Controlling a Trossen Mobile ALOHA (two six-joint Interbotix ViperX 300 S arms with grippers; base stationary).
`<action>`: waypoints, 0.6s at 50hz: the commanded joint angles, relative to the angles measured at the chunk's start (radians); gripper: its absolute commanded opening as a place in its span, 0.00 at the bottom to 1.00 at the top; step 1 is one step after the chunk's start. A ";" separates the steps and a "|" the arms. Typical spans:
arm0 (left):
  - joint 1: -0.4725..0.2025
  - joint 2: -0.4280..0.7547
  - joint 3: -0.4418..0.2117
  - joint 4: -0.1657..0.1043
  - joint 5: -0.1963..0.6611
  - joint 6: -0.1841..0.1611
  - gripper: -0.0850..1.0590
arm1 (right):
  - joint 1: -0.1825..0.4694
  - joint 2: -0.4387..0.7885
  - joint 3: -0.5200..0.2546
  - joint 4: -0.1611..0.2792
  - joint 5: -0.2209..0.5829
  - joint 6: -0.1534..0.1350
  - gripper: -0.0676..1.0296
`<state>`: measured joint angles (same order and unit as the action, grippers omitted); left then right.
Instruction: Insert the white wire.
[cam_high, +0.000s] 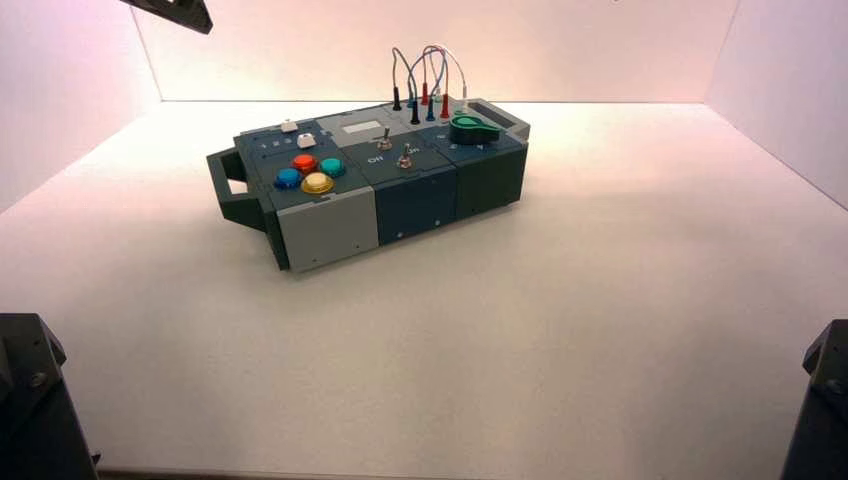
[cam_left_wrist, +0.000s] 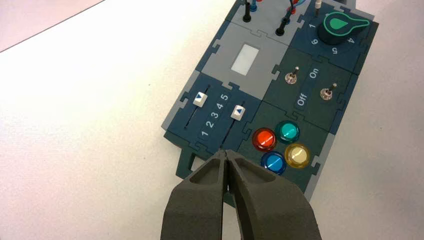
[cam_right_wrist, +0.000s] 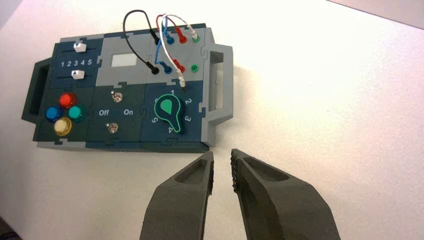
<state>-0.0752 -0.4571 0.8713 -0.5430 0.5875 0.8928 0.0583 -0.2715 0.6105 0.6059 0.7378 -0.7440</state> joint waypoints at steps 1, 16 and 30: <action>-0.003 -0.005 -0.009 -0.003 -0.006 0.000 0.05 | 0.002 -0.025 -0.014 0.005 -0.005 -0.005 0.25; -0.003 -0.008 -0.006 -0.003 -0.014 0.002 0.05 | 0.002 -0.025 -0.012 0.003 -0.009 -0.005 0.25; -0.003 -0.003 0.000 -0.003 -0.034 0.000 0.05 | 0.006 -0.038 -0.011 0.009 -0.014 -0.005 0.25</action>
<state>-0.0752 -0.4571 0.8790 -0.5430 0.5676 0.8928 0.0583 -0.2807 0.6105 0.6059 0.7302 -0.7440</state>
